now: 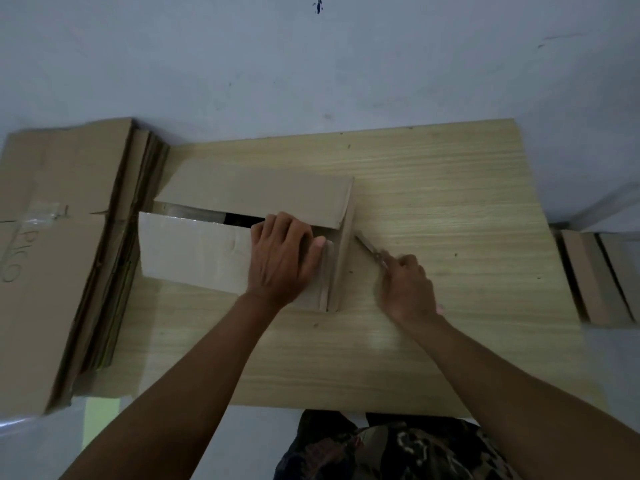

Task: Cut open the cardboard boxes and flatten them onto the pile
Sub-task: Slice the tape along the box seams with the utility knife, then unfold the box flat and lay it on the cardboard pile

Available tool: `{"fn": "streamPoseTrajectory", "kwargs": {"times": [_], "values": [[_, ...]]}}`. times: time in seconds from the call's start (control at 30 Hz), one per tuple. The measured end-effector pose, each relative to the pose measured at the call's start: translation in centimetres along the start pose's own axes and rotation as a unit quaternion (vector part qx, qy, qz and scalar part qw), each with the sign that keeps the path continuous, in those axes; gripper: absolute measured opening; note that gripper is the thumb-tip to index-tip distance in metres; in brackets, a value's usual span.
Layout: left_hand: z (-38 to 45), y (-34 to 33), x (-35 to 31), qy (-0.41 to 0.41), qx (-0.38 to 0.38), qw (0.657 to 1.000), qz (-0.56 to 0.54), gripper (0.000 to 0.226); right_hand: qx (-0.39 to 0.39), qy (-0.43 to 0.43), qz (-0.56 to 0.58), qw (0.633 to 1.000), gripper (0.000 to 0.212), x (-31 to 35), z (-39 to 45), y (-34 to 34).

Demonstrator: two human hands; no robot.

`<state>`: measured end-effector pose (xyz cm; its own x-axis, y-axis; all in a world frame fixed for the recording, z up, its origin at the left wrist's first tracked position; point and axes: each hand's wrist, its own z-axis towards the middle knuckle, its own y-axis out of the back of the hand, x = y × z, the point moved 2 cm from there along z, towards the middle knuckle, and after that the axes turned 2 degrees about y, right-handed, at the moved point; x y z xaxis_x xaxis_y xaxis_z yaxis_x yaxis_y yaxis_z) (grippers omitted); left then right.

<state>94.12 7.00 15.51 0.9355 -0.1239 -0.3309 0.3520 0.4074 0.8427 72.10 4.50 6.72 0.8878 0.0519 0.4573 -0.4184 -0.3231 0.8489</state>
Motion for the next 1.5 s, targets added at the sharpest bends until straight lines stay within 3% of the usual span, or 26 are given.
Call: {"fn": "streamPoseTrajectory", "kwargs": {"times": [0.1, 0.17, 0.23, 0.3, 0.4, 0.47, 0.57, 0.67, 0.83, 1.0, 1.1, 1.2, 1.27, 1.33, 1.5], "values": [[-0.7, 1.3, -0.3, 0.003, -0.009, 1.0, -0.007, 0.03, -0.019, 0.005, -0.08, 0.997, 0.05, 0.4, -0.1, -0.9], [-1.2, 2.1, -0.4, 0.0, -0.016, 1.0, -0.009, 0.031, -0.077, 0.009, -0.024, 0.997, 0.043, 1.4, 0.0, 0.0], [-1.6, 2.9, -0.3, -0.004, -0.026, 1.0, -0.007, 0.033, -0.18, 0.077, 0.079, 0.977, 0.04, 3.4, 0.4, 1.9], [-2.1, 3.6, -0.2, -0.006, -0.039, 0.999, -0.002, 0.035, -0.237, 0.2, 0.131, 0.942, 0.041, 6.2, 1.0, 4.0], [-2.5, 4.5, -0.2, -0.004, -0.058, 0.998, -0.01, 0.037, -0.165, 0.355, 0.102, 0.914, 0.052, 10.1, 1.8, 5.5], [-2.8, 5.3, -0.1, -0.004, -0.07, 0.998, -0.009, 0.036, -0.078, 0.39, 0.043, 0.917, 0.063, 11.6, 1.9, 5.5], [-3.6, 6.6, 0.2, -0.003, -0.086, 0.996, 0.005, 0.037, 0.0, 0.356, -0.005, 0.935, 0.054, 12.8, 1.5, 5.0], [-4.6, 8.2, 0.8, 0.004, -0.087, 0.996, -0.006, 0.043, -0.086, 0.329, -0.005, 0.94, 0.029, 13.3, 1.0, 5.4], [-6.5, 11.7, 3.9, 0.032, -0.019, 0.997, -0.072, 0.056, -0.229, 0.232, -0.017, 0.945, 0.034, 14.1, 0.5, 7.7], [-7.2, 14.8, 7.8, 0.065, 0.101, 0.992, -0.05, 0.05, -0.214, 0.123, -0.045, 0.968, 0.047, 13.6, -0.4, 8.8], [-6.2, 15.5, 9.6, 0.146, 0.176, 0.974, -0.004, 0.038, -0.225, 0.071, -0.045, 0.971, 0.043, 12.9, -1.6, 7.8], [-6.2, 15.2, 11.5, 0.237, 0.188, 0.95, 0.076, 0.031, -0.219, 0.018, -0.049, 0.974, 0.036, 11.8, -2.5, 6.2], [-7.0, 14.5, 12.9, 0.271, 0.193, 0.931, 0.148, 0.051, -0.201, -0.025, -0.078, 0.976, 0.04, 11.4, -2.7, 4.9], [-7.9, 13.3, 13.7, 0.286, 0.207, 0.913, 0.203, 0.07, -0.154, -0.062, -0.102, 0.981, 0.058, 11.7, -2.4, 3.5], [-9.9, 10.2, 14.2, 0.354, 0.216, 0.882, 0.225, 0.101, -0.072, -0.047, -0.097, 0.992, 0.088, 14.5, -0.7, 0.5]]}}
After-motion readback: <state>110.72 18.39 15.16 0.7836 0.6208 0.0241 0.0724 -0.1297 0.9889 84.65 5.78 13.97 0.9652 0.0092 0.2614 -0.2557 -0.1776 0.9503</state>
